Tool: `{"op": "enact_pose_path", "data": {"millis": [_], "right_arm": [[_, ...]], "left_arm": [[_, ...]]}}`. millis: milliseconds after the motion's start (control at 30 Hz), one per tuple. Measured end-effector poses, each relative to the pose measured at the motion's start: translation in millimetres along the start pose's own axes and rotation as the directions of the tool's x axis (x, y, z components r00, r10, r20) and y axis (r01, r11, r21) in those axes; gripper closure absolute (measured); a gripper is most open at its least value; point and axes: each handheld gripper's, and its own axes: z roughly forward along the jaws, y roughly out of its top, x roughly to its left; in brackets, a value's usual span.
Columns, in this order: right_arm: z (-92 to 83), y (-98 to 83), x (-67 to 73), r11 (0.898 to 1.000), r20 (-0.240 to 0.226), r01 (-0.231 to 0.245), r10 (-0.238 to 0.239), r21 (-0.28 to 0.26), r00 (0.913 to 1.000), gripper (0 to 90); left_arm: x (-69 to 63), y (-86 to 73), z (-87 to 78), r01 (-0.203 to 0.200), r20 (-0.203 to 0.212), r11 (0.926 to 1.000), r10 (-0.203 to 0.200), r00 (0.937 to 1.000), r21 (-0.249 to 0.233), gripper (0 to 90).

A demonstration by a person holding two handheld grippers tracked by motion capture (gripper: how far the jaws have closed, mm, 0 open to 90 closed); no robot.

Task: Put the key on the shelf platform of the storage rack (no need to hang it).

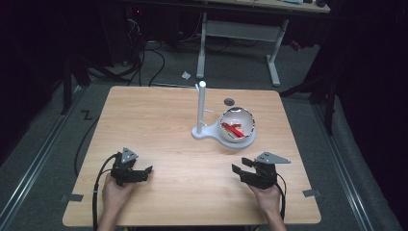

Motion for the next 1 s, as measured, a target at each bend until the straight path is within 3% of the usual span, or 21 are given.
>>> {"op": "enact_pose_path", "data": {"millis": [633, 1000], "right_arm": [[18.5, -9.2, -2.7, 0.999, 0.010, -0.010, 0.009, 0.046, 0.9999, 46.0], [31.2, -16.1, -3.7, 0.997, 0.046, 0.002, -0.006, 0.074, 0.9989, 46.0]], "left_arm": [[-0.1, 0.0, 0.0, 0.001, 0.000, 1.0000, -0.001, 1.0000, -0.001, 17.0], [-0.2, 0.0, 0.1, 0.004, 0.001, 1.0000, -0.004, 1.0000, -0.002, 17.0]]}}
